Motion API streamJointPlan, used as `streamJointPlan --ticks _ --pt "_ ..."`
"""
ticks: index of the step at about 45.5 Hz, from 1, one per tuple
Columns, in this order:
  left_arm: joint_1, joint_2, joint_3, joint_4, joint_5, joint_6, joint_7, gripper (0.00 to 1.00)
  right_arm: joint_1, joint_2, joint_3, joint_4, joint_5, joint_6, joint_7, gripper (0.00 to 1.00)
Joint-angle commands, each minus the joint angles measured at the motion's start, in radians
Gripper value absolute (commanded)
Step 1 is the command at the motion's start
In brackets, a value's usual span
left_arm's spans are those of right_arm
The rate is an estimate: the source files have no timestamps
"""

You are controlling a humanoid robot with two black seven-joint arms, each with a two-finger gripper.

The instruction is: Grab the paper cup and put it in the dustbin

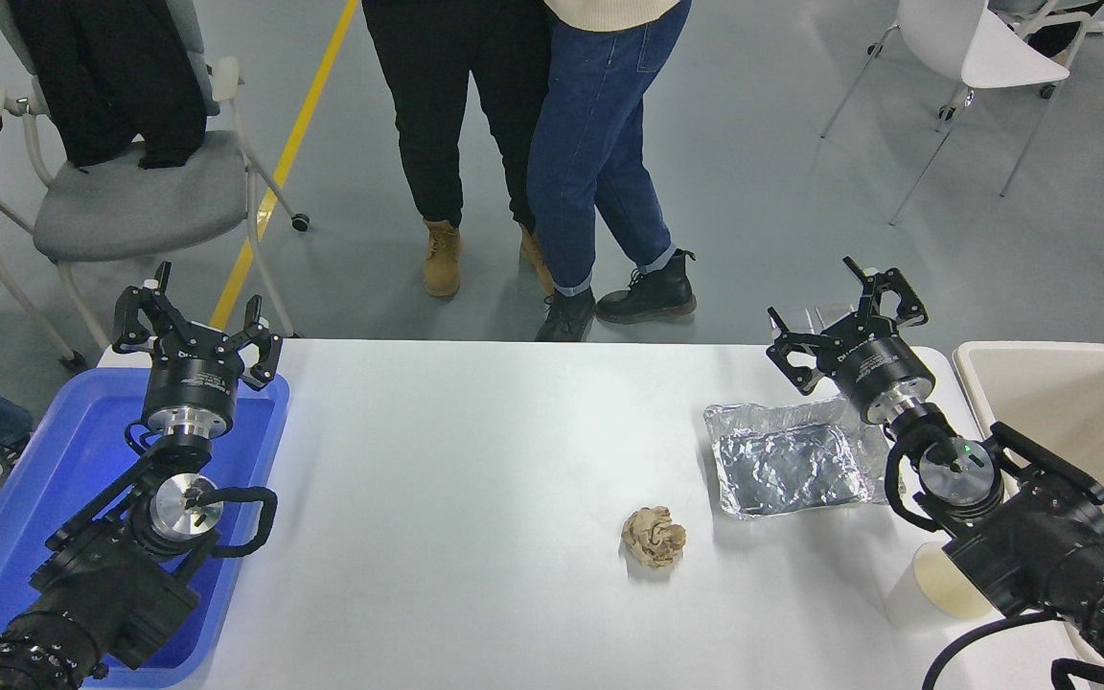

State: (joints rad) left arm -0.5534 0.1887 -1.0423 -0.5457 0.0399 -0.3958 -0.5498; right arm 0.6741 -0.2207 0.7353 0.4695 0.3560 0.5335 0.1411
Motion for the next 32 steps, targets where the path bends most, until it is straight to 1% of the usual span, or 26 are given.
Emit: streamJointPlan --ticks 1,10,16,19,24,32 --pt "0.001 0.0 -0.001 0.001 0.0 0.0 0.001 0.99 0.004 0.0 0.001 0.001 -0.011 0.0 0.0 1.0" --pt "0.0 0.0 0.002 0.001 0.0 0.0 -0.001 0.99 0.004 0.0 -0.001 0.001 -0.022 0.0 0.0 1.0" --pt "0.0 0.0 0.004 0.001 0.0 0.0 -0.002 0.99 0.013 0.0 -0.001 0.014 -0.083 0.0 0.0 1.0" --pt "0.0 0.0 0.004 0.0 0.0 0.0 -0.001 0.99 0.022 -0.005 -0.001 0.032 -0.123 0.003 0.0 1.0" --pt "0.0 0.0 0.004 0.0 0.0 0.0 -0.001 0.99 0.059 -0.023 -0.001 0.083 -0.224 0.002 -0.002 1.0" --pt "0.0 0.0 0.004 0.001 0.0 0.0 -0.001 0.99 0.133 -0.1 -0.001 0.207 -0.383 -0.038 -0.012 1.0"
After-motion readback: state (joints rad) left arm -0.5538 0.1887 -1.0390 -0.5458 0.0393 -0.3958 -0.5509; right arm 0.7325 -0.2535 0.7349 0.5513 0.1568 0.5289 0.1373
